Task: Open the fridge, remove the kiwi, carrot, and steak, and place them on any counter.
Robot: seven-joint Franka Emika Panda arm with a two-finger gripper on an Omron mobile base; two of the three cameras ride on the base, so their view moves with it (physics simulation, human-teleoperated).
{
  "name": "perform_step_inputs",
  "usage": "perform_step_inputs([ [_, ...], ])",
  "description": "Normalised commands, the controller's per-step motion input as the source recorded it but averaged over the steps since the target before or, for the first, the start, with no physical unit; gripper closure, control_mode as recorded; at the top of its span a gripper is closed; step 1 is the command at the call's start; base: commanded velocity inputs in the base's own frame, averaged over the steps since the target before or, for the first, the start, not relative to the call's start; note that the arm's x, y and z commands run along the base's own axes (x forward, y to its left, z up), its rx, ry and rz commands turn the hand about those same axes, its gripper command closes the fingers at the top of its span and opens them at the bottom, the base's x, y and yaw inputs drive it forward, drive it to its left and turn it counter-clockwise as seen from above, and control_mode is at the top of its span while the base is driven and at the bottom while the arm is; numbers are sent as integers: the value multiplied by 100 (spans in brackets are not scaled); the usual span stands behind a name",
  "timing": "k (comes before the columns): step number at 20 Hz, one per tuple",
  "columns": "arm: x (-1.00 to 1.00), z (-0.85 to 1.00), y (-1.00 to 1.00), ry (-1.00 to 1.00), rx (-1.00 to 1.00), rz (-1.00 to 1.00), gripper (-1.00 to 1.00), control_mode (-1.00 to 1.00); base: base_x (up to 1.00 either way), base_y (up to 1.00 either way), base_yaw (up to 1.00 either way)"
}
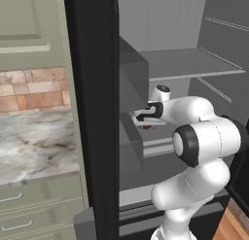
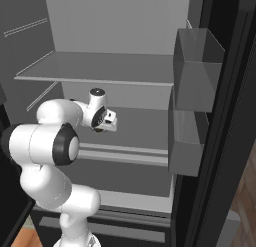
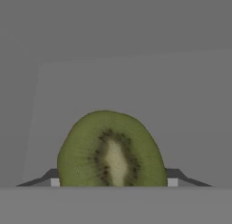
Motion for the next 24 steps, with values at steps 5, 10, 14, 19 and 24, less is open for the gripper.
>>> perform_step_inputs([
  [5, -12, 0, 0, -1, 0, 0, 100, -100, 0, 0, 0],
  [10, -91, 5, 0, -20, 0, 0, 100, -100, 0, 0, 0],
  [14, -100, 31, -4, -19, 0, 0, 100, -100, 0, 0, 0],
  [19, -96, 85, -15, -22, 0, 0, 100, -100, 0, 0, 0],
  [24, -88, 100, -15, -9, 0, 0, 100, -100, 0, 0, 0],
])
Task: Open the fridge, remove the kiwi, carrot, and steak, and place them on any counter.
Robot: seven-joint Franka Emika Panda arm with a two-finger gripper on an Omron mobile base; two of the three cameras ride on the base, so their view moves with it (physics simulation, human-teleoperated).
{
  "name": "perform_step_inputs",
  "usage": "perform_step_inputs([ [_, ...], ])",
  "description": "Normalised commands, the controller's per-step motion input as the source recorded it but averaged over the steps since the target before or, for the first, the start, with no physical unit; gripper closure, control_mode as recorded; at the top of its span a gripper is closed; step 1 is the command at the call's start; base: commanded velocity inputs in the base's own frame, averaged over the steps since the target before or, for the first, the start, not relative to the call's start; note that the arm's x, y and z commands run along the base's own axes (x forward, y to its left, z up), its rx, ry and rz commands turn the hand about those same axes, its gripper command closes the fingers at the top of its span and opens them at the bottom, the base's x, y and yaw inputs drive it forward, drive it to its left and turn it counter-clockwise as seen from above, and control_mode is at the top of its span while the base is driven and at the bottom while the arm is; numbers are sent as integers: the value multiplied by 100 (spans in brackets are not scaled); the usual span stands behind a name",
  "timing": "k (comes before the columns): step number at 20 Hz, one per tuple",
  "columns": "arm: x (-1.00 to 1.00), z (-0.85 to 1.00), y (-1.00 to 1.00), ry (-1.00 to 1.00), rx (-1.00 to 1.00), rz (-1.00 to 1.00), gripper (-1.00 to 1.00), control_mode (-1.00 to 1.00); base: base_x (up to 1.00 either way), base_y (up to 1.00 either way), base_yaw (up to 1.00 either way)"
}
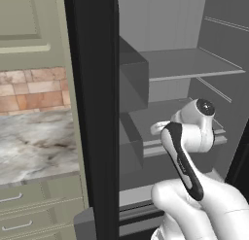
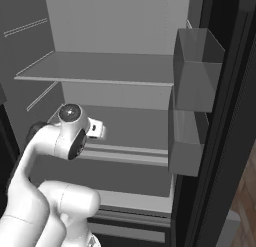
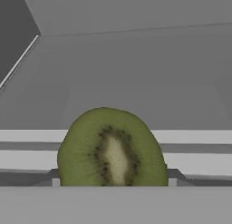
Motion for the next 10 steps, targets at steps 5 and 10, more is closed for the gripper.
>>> perform_step_inputs([
  [5, -96, 100, -15, -5, 0, 0, 100, -100, 0, 0, 0],
  [10, -79, 99, -16, -1, 0, 0, 100, -100, 0, 0, 0],
])
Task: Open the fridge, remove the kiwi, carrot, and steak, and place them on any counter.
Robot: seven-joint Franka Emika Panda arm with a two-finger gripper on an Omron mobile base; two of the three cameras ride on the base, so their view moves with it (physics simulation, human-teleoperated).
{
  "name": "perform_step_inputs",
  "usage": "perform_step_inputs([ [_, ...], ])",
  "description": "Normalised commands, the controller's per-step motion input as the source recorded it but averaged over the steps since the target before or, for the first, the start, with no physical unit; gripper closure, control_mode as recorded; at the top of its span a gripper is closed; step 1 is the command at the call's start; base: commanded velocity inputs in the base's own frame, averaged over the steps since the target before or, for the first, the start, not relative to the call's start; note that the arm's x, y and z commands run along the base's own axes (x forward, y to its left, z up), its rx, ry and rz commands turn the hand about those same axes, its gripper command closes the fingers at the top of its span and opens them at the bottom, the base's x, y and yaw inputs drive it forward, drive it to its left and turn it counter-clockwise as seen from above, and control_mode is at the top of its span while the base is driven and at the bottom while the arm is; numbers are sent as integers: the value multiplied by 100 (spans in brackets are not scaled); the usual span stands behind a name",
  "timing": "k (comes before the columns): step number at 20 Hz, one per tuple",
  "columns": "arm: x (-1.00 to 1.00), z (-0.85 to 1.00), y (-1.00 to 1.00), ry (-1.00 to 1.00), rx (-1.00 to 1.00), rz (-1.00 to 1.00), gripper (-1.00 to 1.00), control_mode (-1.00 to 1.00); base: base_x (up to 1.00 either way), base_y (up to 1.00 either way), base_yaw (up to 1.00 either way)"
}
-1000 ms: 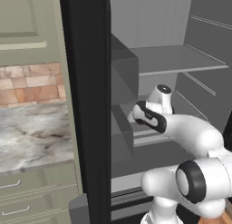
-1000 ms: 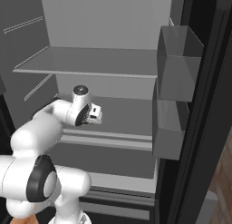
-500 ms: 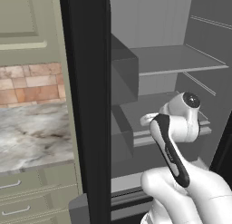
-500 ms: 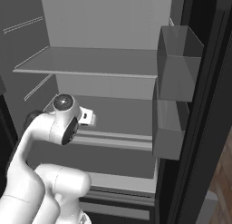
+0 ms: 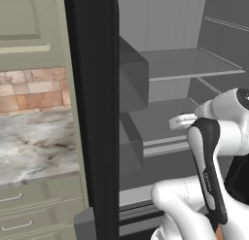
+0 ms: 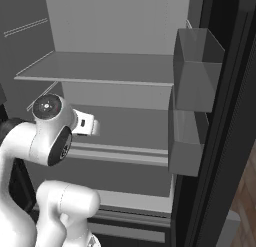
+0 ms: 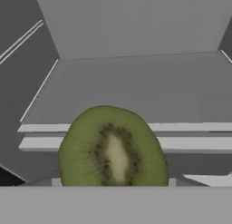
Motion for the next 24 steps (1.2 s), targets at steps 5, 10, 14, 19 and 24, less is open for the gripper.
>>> perform_step_inputs([
  [5, -67, 39, -6, 0, 0, 0, 100, -100, 0, 0, 0],
  [10, -58, 18, 0, 0, 0, 0, 100, -100, 0, 0, 0],
  [14, -21, 10, 0, 1, 0, 0, 100, -100, 0, 0, 0],
  [19, 0, 0, 0, 0, 0, 0, 100, 100, -4, 0, 0],
  [24, 0, 0, 0, 0, 0, 0, 100, 100, -79, 0, 1],
])
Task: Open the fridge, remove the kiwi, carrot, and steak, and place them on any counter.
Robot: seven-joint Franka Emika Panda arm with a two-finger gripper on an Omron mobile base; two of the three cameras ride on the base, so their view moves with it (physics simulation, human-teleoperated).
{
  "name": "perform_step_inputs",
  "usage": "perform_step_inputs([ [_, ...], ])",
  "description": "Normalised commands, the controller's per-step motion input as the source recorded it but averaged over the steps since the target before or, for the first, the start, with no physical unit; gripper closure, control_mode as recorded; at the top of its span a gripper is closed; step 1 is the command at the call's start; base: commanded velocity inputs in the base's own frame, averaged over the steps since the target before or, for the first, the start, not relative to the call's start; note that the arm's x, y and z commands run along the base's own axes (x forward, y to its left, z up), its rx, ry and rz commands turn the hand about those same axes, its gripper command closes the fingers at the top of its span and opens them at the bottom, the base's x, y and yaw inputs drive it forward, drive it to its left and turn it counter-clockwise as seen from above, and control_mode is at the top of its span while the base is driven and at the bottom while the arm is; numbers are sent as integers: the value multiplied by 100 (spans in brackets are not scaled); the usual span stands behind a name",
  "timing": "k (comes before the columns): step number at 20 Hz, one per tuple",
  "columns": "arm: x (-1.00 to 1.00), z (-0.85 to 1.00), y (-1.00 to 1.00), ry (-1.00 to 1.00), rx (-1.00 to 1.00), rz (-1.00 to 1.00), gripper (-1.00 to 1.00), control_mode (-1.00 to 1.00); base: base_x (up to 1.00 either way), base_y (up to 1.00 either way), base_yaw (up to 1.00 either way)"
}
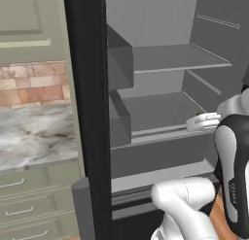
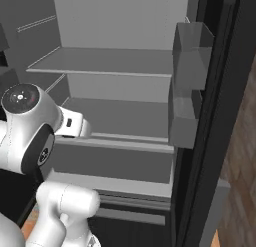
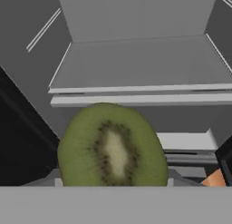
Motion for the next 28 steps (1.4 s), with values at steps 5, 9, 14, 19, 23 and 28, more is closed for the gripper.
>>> perform_step_inputs([
  [5, 0, 0, 0, 0, 0, 0, 100, 100, -100, 0, 0],
  [9, 0, 0, 0, 0, 0, 0, 100, 100, -100, 3, 1],
  [14, 0, 0, 0, 0, 0, 0, 100, 100, -77, 82, 1],
  [19, 0, 0, 0, 0, 0, 0, 100, 100, -48, 100, 0],
  [23, 0, 0, 0, 0, 0, 0, 100, 100, -4, 100, -12],
  [28, 0, 0, 0, 0, 0, 0, 100, 100, 13, 88, -17],
])
